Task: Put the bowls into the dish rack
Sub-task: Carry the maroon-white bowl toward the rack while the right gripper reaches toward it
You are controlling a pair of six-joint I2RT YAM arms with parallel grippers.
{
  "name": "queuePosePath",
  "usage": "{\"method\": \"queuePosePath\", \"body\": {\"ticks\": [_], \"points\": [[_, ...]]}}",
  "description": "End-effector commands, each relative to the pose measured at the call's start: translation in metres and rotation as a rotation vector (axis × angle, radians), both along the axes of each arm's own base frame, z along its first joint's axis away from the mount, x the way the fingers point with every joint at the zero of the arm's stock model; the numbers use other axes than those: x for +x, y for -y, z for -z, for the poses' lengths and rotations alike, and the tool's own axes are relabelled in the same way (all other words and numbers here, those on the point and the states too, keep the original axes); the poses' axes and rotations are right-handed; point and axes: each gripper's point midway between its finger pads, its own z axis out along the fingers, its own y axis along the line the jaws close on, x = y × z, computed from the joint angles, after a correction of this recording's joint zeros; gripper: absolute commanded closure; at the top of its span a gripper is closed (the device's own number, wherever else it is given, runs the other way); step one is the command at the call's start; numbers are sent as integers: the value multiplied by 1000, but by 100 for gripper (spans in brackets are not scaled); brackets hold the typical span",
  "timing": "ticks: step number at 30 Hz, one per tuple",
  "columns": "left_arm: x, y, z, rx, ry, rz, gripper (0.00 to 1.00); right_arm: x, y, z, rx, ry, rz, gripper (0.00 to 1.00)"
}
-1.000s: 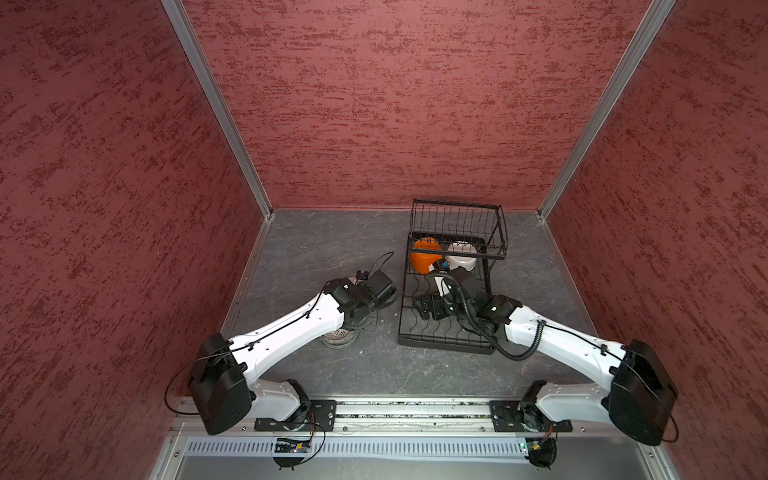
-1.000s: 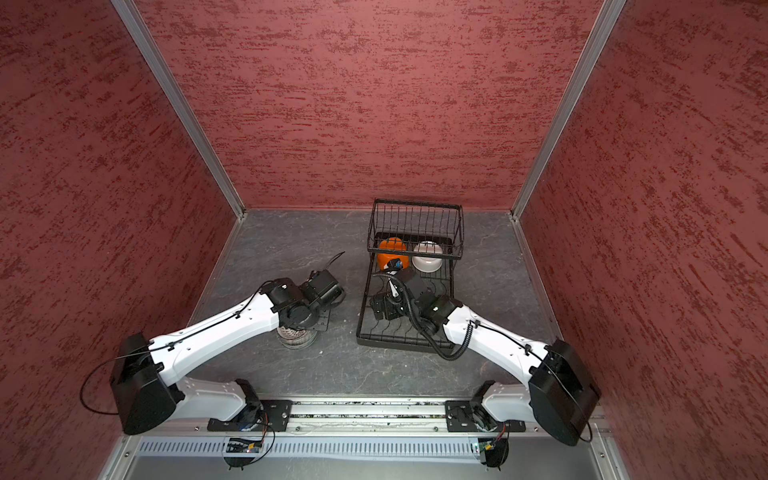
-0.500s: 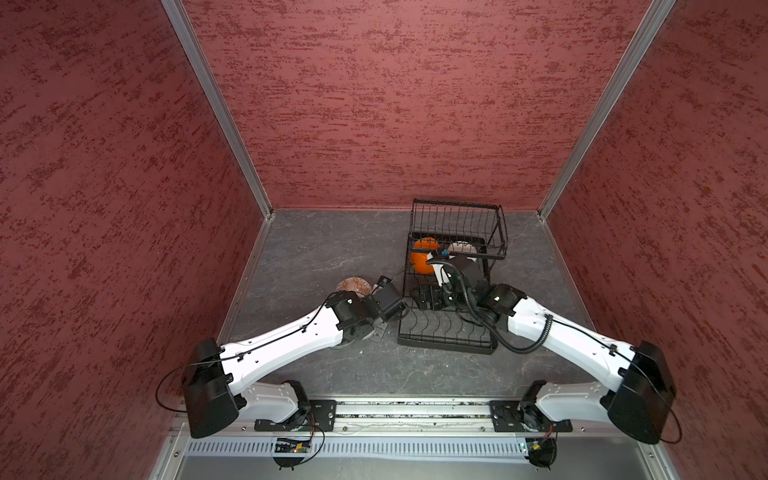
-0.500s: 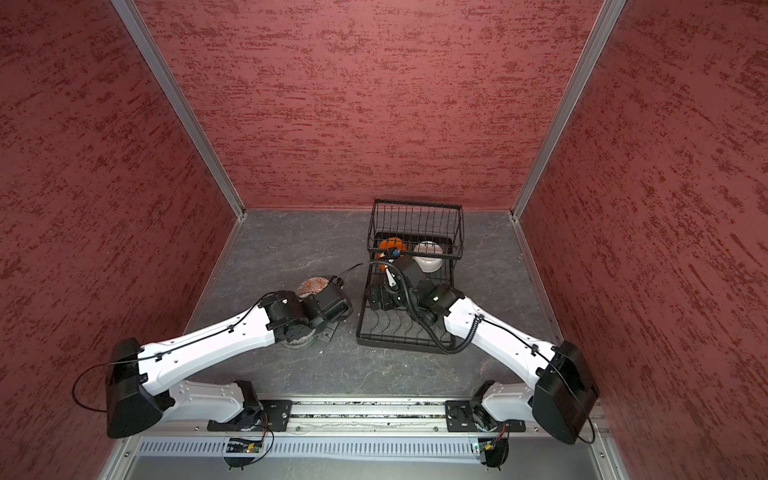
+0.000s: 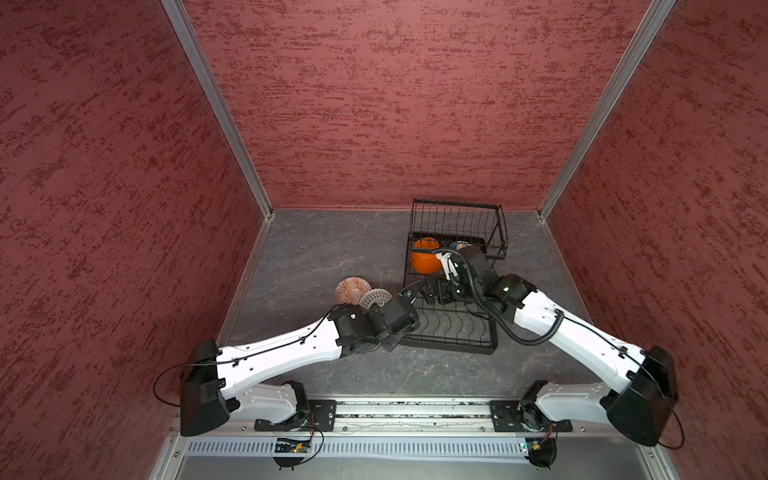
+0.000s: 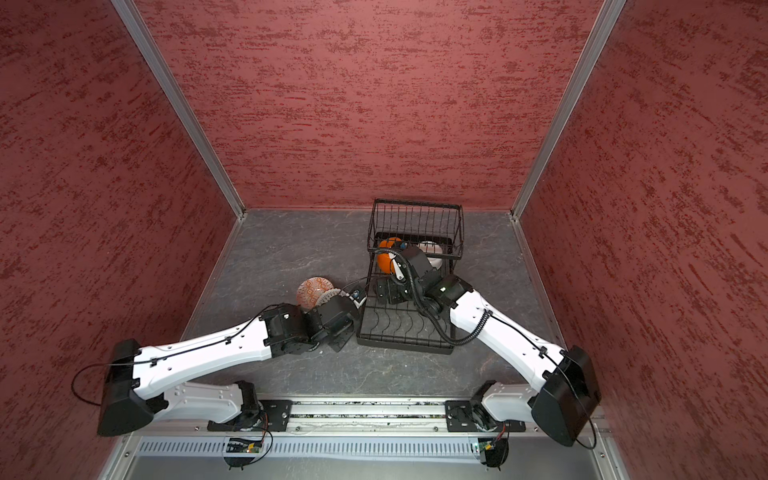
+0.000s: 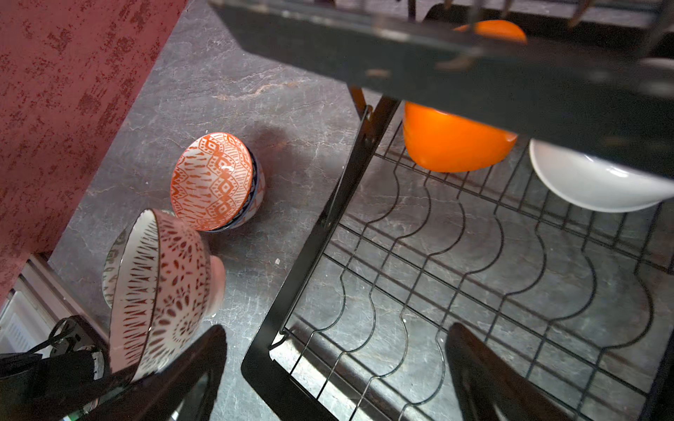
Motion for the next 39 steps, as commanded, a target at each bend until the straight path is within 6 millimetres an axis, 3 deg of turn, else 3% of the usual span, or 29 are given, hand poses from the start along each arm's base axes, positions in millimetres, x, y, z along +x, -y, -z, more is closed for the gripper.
{"method": "queuePosePath", "body": {"ticks": [1, 15, 29, 37, 39], "points": [[0, 21, -20, -55, 102, 99, 100, -2, 6, -22, 40, 17, -15, 5], [-19, 52, -1, 93, 224, 308, 100, -6, 4, -35, -52, -28, -127, 8], [-22, 63, 10, 159, 201, 414, 100, -19, -2, -33, -107, -105, -243, 21], [-21, 72, 14, 179, 173, 460, 100, -23, -9, -15, -128, -157, -286, 23], [-20, 74, 13, 185, 173, 469, 100, -21, -12, -2, -144, -185, -290, 24]]}}
